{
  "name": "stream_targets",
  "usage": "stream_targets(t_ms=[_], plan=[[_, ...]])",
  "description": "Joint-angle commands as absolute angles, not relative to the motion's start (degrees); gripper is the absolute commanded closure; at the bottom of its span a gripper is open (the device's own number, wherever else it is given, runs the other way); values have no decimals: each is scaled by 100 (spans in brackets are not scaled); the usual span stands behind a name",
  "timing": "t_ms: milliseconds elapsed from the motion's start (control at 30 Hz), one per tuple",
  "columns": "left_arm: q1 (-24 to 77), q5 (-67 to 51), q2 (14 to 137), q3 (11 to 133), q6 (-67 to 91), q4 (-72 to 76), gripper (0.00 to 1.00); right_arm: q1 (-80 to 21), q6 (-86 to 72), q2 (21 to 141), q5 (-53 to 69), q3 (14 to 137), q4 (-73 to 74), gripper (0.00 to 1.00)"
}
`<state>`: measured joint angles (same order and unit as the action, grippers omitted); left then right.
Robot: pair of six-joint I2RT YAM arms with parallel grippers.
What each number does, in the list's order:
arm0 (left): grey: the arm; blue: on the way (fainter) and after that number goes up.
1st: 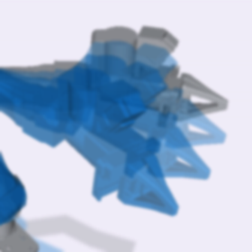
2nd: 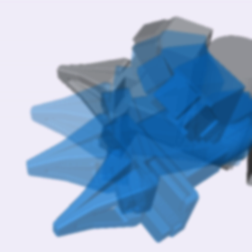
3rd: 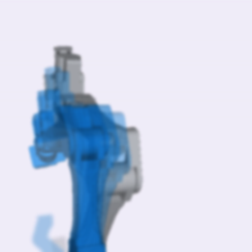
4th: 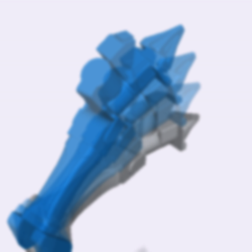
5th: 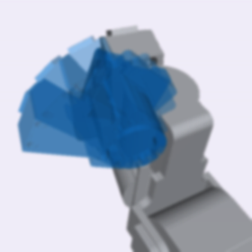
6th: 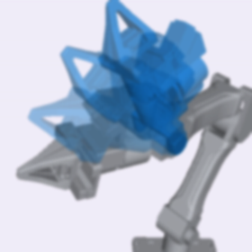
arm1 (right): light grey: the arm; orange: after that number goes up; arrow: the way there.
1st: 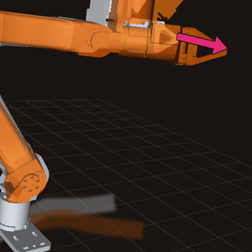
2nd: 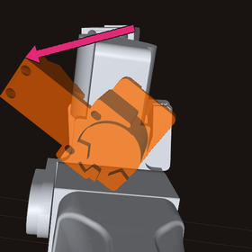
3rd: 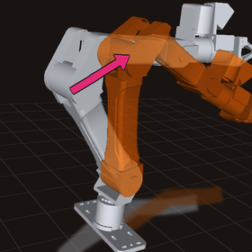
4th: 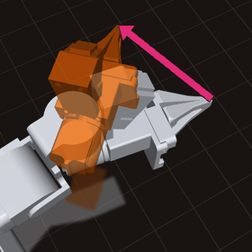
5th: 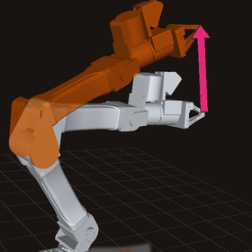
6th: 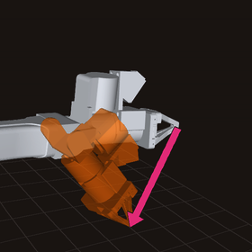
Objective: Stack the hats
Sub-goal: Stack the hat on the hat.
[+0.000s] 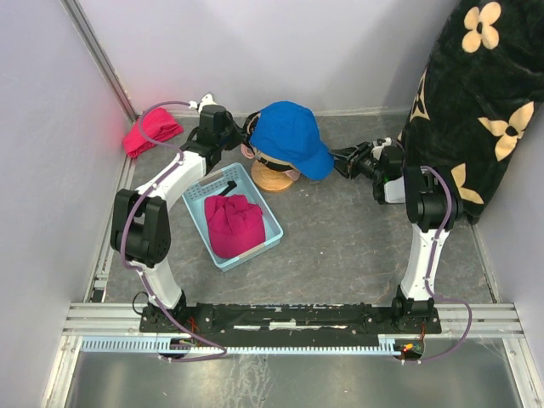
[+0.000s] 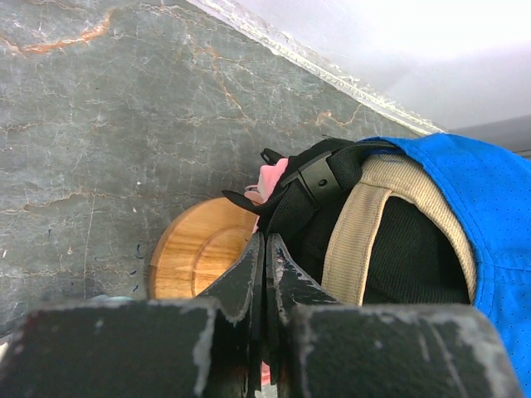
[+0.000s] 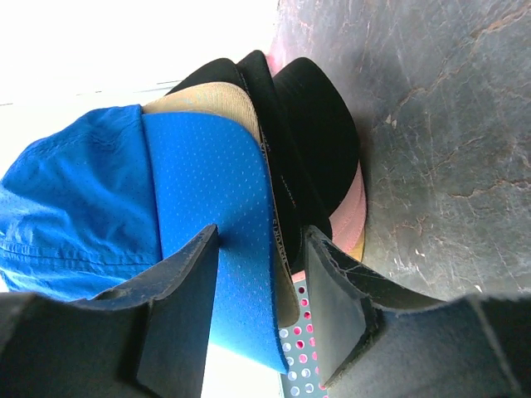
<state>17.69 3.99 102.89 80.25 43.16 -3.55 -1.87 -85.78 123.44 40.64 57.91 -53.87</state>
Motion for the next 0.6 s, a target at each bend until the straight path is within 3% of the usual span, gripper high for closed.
stream_targets(t_ms=[0, 100, 400, 567], plan=[[1731, 527, 10211, 7941, 3972, -1009, 95, -183, -8246, 11975, 3880, 5655, -5025, 47], [1731, 543, 10136, 7926, 3973, -1018, 92, -152, -8115, 11796, 3803, 5566, -4862, 47], [1731, 741, 9744, 7657, 4105, -867, 61, -88, -7783, 11443, 3655, 5449, -4390, 46], [1731, 808, 9575, 7633, 4170, -813, 53, -68, -7568, 11241, 3596, 5432, -4121, 46]])
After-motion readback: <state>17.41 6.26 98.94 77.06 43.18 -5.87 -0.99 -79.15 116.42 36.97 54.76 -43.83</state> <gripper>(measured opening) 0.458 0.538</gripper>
